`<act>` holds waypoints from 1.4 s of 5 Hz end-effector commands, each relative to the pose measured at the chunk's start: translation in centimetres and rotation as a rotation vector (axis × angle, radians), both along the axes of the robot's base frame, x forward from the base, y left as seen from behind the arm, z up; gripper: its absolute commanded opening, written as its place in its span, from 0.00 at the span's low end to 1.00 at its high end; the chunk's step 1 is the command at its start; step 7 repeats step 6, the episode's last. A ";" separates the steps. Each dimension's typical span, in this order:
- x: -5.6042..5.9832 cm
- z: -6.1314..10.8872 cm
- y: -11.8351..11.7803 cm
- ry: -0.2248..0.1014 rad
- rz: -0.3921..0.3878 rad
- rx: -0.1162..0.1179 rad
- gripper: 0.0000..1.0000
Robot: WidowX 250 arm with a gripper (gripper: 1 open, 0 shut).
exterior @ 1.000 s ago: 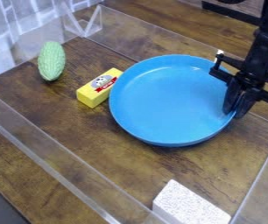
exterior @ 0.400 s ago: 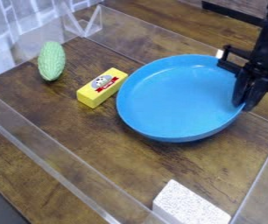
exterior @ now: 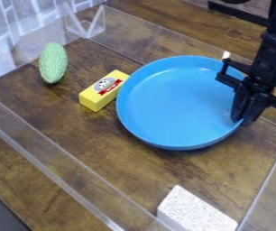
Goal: Remove the green object from inside the blue tray and put it on the table
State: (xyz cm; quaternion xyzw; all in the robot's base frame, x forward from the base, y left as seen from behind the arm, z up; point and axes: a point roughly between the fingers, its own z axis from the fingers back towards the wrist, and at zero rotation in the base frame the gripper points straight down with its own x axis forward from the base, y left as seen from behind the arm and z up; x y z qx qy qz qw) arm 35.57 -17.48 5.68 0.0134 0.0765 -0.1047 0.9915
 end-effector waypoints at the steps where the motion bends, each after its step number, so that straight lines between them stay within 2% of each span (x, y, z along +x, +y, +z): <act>1: 0.2 3.4 -0.1 -0.085 0.032 -0.048 0.00; 2: 0.1 3.3 0.4 -0.080 0.108 -0.047 0.00; 4: -0.9 2.6 -0.4 -0.068 0.055 -0.048 0.00; 7: -1.4 2.8 -0.7 -0.055 0.013 -0.052 0.00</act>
